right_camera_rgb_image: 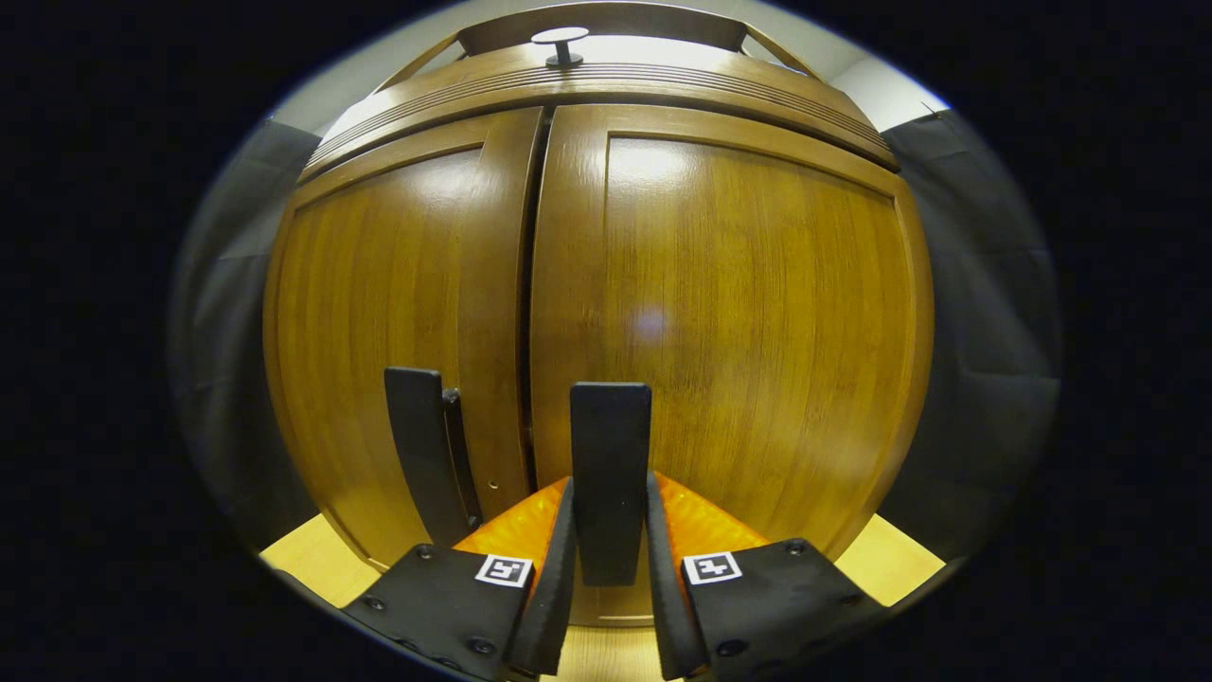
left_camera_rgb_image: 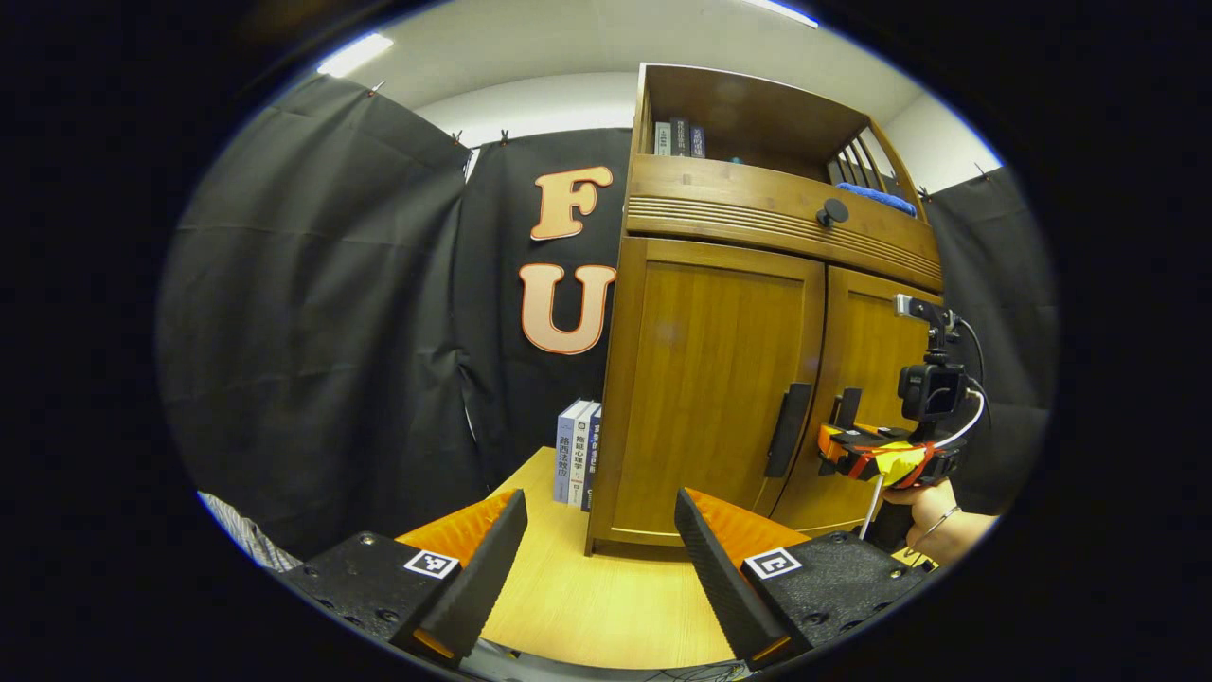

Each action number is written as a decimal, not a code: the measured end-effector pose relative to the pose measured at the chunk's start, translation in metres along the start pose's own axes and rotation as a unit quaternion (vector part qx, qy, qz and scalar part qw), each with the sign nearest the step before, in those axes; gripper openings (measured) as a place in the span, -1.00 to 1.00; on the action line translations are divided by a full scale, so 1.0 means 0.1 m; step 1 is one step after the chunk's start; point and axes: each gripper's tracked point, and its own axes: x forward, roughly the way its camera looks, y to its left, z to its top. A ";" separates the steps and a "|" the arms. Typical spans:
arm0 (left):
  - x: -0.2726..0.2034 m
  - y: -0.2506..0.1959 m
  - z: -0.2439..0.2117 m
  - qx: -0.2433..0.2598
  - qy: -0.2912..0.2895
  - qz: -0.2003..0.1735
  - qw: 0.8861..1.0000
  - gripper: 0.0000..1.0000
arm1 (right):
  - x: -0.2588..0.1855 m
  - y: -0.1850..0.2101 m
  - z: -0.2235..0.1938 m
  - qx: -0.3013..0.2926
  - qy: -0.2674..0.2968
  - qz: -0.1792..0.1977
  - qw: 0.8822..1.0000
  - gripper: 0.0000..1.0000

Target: Open the right door of the double-door shoe cabinet with the right hand, and open the left door with the left hand.

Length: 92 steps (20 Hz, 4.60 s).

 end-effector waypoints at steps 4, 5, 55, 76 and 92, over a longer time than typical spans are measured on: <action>-0.03 0.05 -0.01 -0.004 -0.001 0.005 1.000 0.89 | -0.05 0.01 0.00 0.025 -0.004 0.003 1.000 -0.34; -0.03 0.07 -0.01 -0.005 -0.001 0.007 1.000 0.89 | -0.02 0.00 0.00 0.024 -0.004 0.004 1.000 -0.29; -0.21 -0.88 -0.11 -0.004 0.013 -0.090 0.996 0.89 | -1.29 -1.38 -0.01 0.043 0.014 -0.127 0.991 -0.84; -0.18 -1.99 0.07 0.004 -0.016 -0.117 0.993 0.83 | -1.51 -2.41 0.01 0.046 0.001 -0.108 0.993 -0.77; 0.80 -2.18 0.03 0.010 -0.026 -0.078 0.997 0.83 | -1.74 -3.20 0.18 0.039 -0.019 -0.165 0.985 -0.84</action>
